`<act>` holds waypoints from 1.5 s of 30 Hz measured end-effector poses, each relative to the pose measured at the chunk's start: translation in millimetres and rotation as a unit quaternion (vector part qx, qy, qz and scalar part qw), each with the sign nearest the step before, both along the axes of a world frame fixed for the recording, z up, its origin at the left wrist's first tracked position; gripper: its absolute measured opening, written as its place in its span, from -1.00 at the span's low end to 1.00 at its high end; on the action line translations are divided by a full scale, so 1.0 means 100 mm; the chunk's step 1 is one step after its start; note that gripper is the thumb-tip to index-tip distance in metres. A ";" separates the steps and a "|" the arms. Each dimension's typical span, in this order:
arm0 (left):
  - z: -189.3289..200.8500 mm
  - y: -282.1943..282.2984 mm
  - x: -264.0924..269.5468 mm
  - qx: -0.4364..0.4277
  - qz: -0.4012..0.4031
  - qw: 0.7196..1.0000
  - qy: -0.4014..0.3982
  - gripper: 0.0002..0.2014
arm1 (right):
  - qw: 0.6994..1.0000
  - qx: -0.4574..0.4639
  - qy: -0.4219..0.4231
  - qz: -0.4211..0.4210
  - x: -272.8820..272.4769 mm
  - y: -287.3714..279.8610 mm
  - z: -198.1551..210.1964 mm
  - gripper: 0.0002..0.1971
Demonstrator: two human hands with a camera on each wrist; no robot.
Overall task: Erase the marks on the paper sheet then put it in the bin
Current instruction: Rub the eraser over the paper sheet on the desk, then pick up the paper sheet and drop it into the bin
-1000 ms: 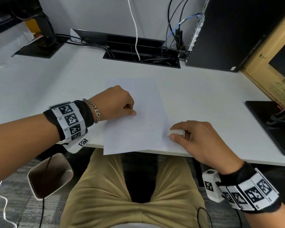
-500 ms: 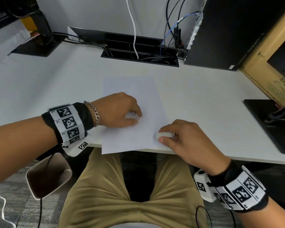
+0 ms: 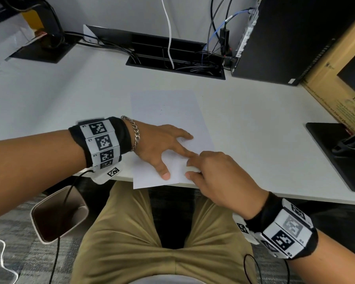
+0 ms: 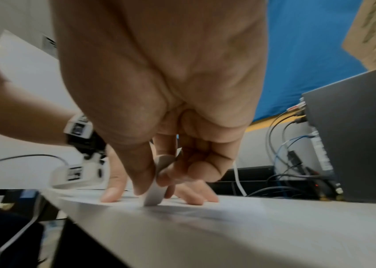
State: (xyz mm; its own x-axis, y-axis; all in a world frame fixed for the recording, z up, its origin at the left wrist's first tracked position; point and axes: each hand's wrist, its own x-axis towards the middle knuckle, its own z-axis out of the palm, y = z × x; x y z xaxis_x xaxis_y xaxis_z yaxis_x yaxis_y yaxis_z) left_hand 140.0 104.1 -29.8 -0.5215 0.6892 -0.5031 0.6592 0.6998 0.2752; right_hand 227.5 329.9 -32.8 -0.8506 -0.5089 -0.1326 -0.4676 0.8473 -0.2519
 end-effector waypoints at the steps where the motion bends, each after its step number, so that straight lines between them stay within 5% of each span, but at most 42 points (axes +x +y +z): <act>1: 0.02 0.01 0.00 -0.005 -0.001 1.000 0.002 -0.10 | 1.000 0.003 0.002 -0.004 -0.03 0.03 0.01 -0.66; 5: 0.05 0.04 0.01 -0.025 -0.009 0.999 0.018 -0.08 | 0.998 0.021 0.039 -0.048 -0.09 0.12 0.05 -0.68; 9: 0.04 0.05 -0.01 -0.040 -0.029 0.998 0.044 -0.08 | 0.998 0.060 0.033 0.003 0.08 -0.03 0.02 -0.68; 23: 0.06 0.05 0.03 -0.065 -0.045 0.995 0.055 -0.10 | 0.997 -0.031 0.024 -0.065 -0.06 0.18 0.08 -0.70; 30: 0.01 -0.05 0.04 0.122 0.043 0.984 0.126 -0.60 | 0.990 -0.099 0.019 -0.101 -0.08 0.34 0.04 -0.71; 38: 0.05 -0.04 0.03 0.121 0.131 0.961 0.212 -0.85 | 0.985 -0.136 0.039 -0.103 -0.20 0.41 0.02 -0.76; 45: 0.05 -0.14 -0.02 0.088 0.182 0.947 0.250 -0.89 | 0.979 -0.049 0.088 -0.177 -0.55 0.78 0.07 -0.72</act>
